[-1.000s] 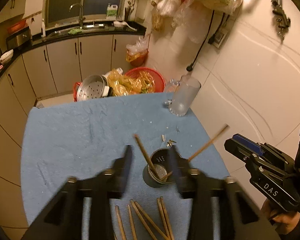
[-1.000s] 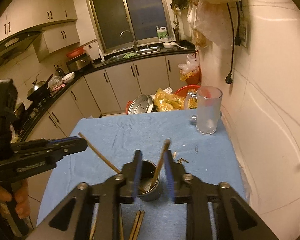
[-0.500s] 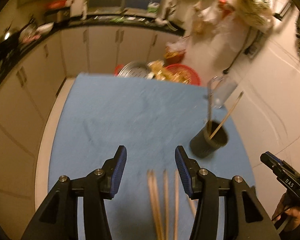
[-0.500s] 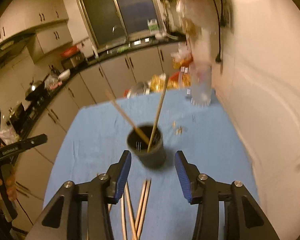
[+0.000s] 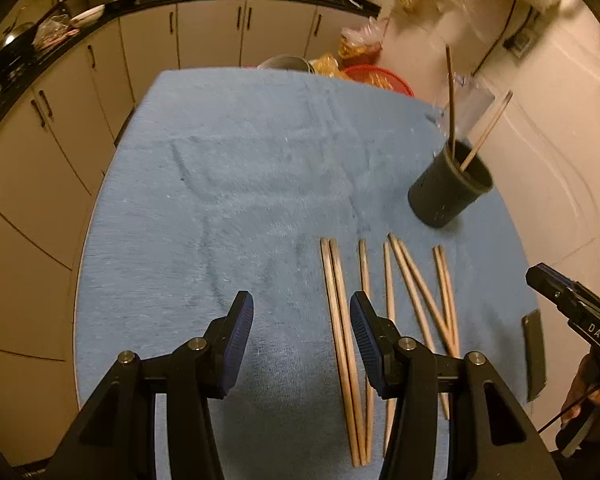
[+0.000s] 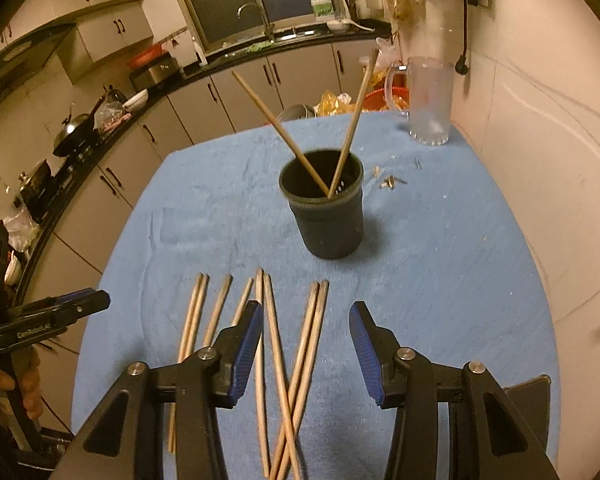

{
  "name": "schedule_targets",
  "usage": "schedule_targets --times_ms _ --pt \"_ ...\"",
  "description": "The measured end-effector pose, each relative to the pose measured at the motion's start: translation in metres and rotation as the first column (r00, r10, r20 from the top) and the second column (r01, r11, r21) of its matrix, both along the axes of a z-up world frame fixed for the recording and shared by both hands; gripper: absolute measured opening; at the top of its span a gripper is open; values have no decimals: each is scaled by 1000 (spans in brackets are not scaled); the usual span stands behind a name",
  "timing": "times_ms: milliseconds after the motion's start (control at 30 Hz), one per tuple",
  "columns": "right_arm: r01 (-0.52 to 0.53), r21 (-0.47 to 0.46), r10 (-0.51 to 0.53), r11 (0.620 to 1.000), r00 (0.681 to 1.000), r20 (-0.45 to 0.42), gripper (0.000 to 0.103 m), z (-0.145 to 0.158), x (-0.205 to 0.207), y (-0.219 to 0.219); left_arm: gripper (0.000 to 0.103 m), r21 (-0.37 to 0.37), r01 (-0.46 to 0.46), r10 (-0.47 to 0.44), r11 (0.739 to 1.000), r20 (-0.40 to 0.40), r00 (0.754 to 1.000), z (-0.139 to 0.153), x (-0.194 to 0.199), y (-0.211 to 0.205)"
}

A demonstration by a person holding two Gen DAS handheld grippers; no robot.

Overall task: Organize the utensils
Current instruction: 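Move both open tools back over the remaining chopsticks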

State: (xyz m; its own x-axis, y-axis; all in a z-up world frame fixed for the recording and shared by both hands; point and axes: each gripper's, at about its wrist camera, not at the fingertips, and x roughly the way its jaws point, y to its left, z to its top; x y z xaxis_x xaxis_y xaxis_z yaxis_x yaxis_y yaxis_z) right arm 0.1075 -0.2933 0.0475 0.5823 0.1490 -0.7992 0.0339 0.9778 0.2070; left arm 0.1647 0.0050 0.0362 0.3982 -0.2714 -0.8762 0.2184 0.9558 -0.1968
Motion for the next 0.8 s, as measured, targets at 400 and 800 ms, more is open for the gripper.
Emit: schedule_targets --times_ms 400,800 --pt "-9 -8 9 1000 996 -89 49 -38 9 -4 51 74 42 -37 996 -70 997 -50 34 -36" --pt "-35 -19 32 999 991 -133 49 -57 22 -7 47 134 39 -23 990 -120 992 -77 54 -57"
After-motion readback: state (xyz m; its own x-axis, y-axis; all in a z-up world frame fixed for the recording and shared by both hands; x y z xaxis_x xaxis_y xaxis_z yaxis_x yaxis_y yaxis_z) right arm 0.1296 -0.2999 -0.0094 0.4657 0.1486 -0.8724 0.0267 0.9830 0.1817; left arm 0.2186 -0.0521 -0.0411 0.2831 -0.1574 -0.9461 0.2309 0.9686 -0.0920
